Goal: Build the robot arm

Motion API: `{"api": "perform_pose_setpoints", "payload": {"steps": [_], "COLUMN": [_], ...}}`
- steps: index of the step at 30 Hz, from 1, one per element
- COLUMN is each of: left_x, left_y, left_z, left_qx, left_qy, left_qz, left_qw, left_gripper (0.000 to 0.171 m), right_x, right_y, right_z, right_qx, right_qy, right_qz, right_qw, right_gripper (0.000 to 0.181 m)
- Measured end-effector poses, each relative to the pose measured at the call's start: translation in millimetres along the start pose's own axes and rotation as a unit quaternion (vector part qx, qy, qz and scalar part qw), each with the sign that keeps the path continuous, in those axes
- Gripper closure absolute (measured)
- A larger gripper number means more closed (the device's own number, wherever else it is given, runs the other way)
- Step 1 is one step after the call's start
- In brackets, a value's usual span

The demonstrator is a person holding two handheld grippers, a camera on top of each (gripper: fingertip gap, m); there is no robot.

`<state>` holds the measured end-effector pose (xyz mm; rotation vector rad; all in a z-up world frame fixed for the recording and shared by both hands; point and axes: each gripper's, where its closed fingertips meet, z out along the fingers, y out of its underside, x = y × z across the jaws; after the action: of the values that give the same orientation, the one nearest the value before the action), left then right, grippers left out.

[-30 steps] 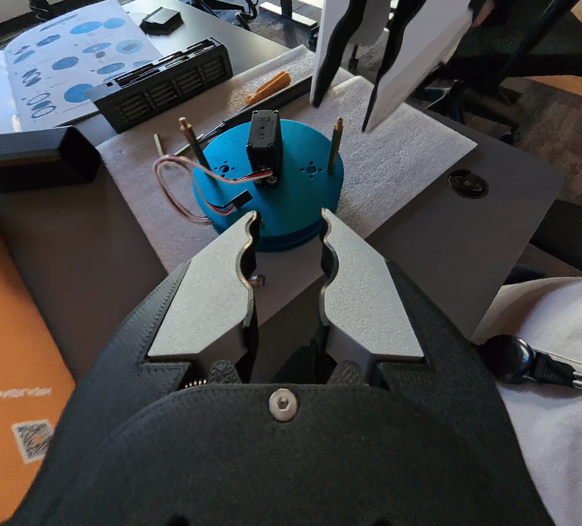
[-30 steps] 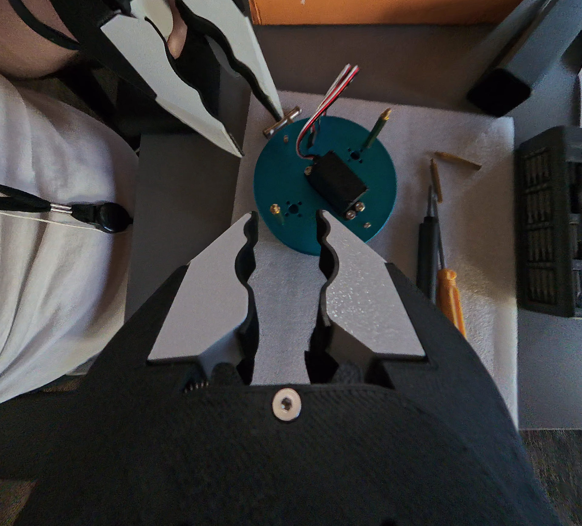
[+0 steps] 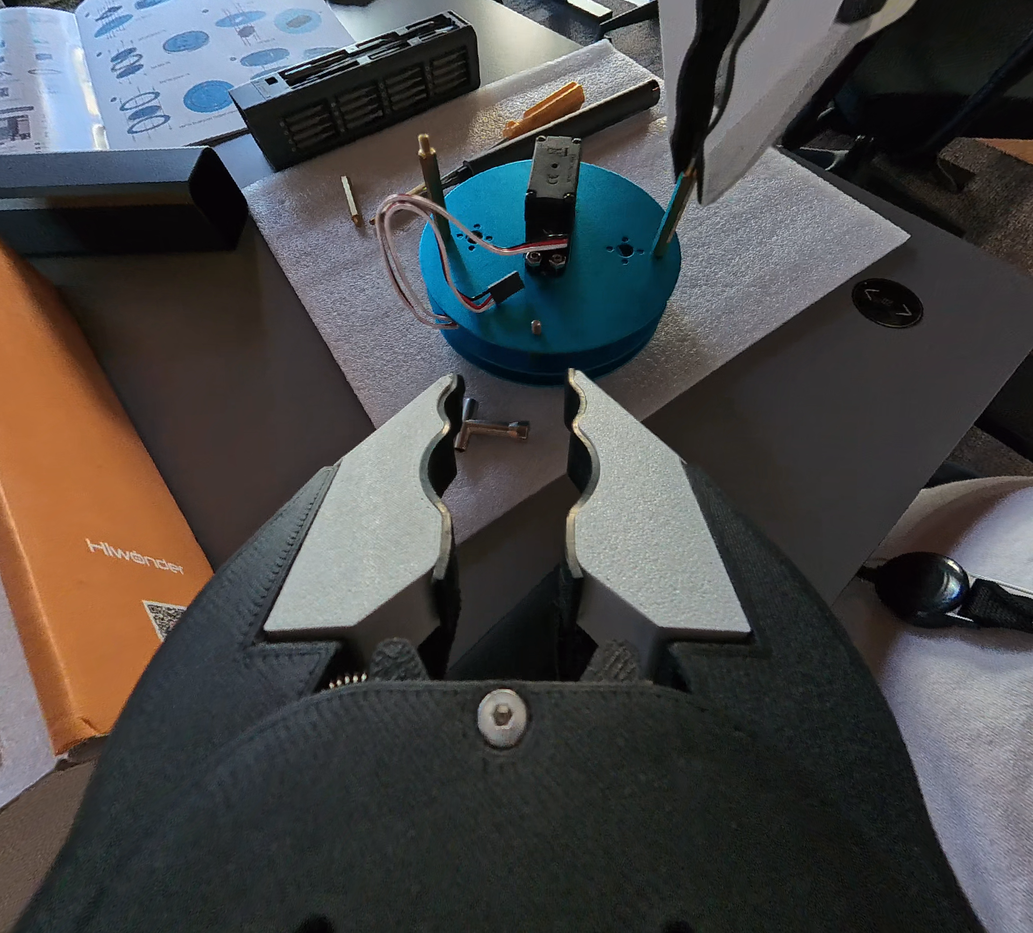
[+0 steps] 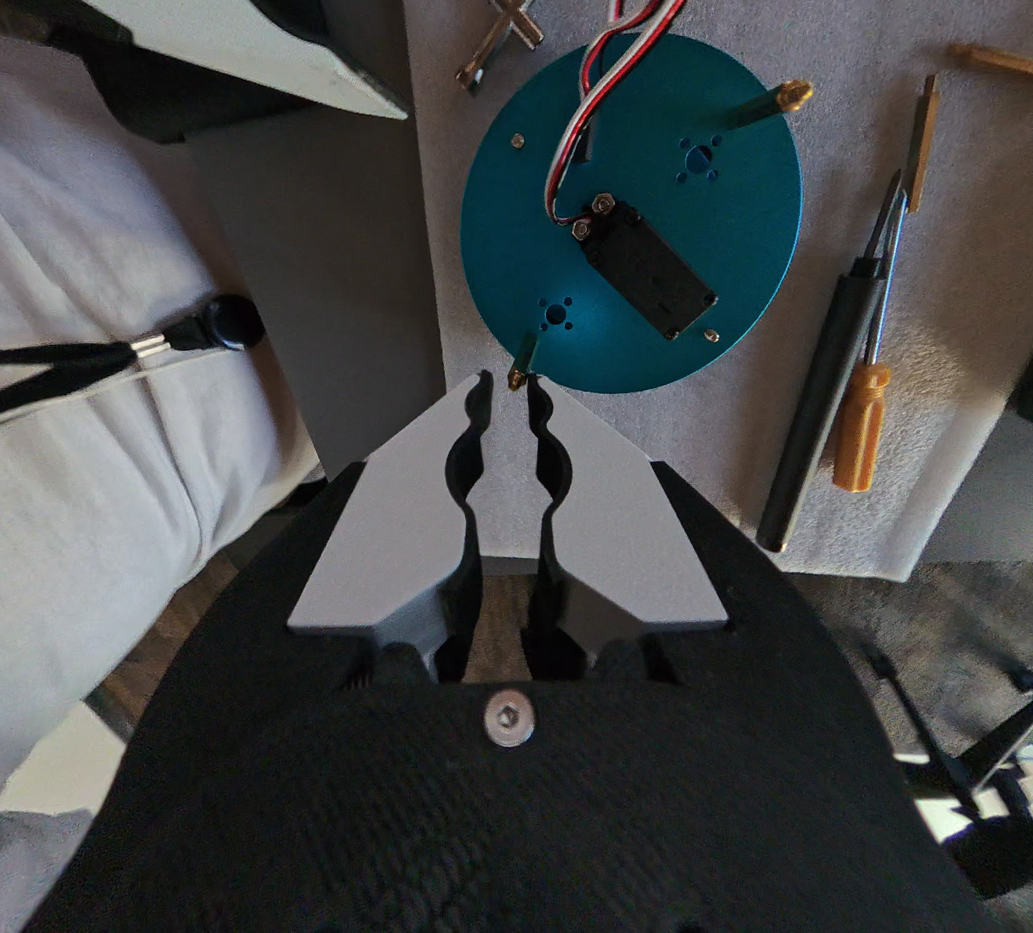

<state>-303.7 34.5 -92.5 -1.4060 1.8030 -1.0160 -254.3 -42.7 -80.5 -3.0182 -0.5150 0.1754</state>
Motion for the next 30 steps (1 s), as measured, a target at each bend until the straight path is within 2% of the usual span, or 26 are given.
{"api": "perform_pose_setpoints", "payload": {"steps": [1, 3, 5, 7, 9, 10, 11, 13, 16, 17, 18, 20, 23, 25, 27, 30], "left_x": [1.1, 2.8, 3.0, 2.0, 0.6, 0.1, -0.1, -0.2, 1.7, 2.8, 4.8, 9.5, 15.4, 23.1, 30.3, 38.7], "left_y": [-0.2, 1.0, 3.0, 4.4, 5.6, 6.0, 6.4, 6.7, 6.8, 6.5, 5.6, 2.9, -5.0, -16.4, -28.9, -41.6], "left_z": [-0.1, -0.1, -0.2, -0.8, -1.5, -1.7, -1.9, -2.1, -1.8, -1.5, -0.9, 1.0, 6.2, 12.4, 21.4, 40.8], "left_qx": [0.002, 0.001, -0.001, -0.002, -0.003, -0.003, -0.003, -0.003, -0.004, -0.003, -0.001, 0.005, 0.016, 0.028, 0.033, 0.025], "left_qy": [0.002, 0.004, 0.004, 0.002, 0.000, 0.000, 0.001, 0.001, 0.002, 0.003, 0.006, 0.013, 0.009, 0.006, -0.001, -0.009], "left_qz": [0.000, 0.000, 0.000, -0.002, -0.005, -0.007, -0.009, -0.010, -0.009, -0.010, -0.010, -0.012, 0.001, 0.022, 0.054, 0.104], "left_qw": [1.000, 1.000, 1.000, 1.000, 1.000, 1.000, 1.000, 1.000, 1.000, 1.000, 1.000, 1.000, 1.000, 0.999, 0.998, 0.994], "left_gripper": [0.137, 0.137, 0.137, 0.137, 0.137, 0.137, 0.137, 0.137, 0.137, 0.137, 0.137, 0.137, 0.133, 0.126, 0.117, 0.107], "right_x": [3.1, 13.8, 13.1, 12.3, 10.0, 8.0, 6.5, 4.2, 7.1, 5.5, 3.0, 3.0, 8.5, -3.8, -17.8, -18.8], "right_y": [0.9, 0.2, -2.8, -3.7, -5.7, -5.7, -4.4, -4.3, 0.6, -0.4, -4.4, -7.5, -10.0, -16.1, -15.3, -14.6], "right_z": [-1.8, -4.8, -2.5, 1.2, 5.7, 8.1, 10.1, 11.7, 12.1, 12.3, 12.4, 11.7, -0.2, -7.5, -3.9, 6.1], "right_qx": [0.005, 0.019, 0.035, 0.039, 0.038, 0.035, 0.029, 0.027, 0.006, 0.011, 0.034, 0.081, 0.187, 0.303, 0.392, 0.462], "right_qy": [0.008, 0.048, 0.074, 0.110, 0.119, 0.111, 0.102, 0.080, 0.047, 0.031, 0.018, 0.026, 0.049, 0.002, -0.052, -0.077], "right_qz": [-0.024, -0.102, -0.227, -0.322, -0.346, -0.343, -0.335, -0.287, -0.083, -0.006, 0.036, 0.024, -0.005, -0.025, -0.051, -0.055], "right_qw": [1.000, 0.993, 0.970, 0.940, 0.930, 0.932, 0.936, 0.954, 0.995, 0.999, 0.999, 0.996, 0.981, 0.953, 0.917, 0.882], "right_gripper": [0.167, 0.152, 0.127, 0.140, 0.153, 0.159, 0.173, 0.175, 0.176, 0.175, 0.172, 0.166, 0.136, 0.119, 0.094, 0.093]}}
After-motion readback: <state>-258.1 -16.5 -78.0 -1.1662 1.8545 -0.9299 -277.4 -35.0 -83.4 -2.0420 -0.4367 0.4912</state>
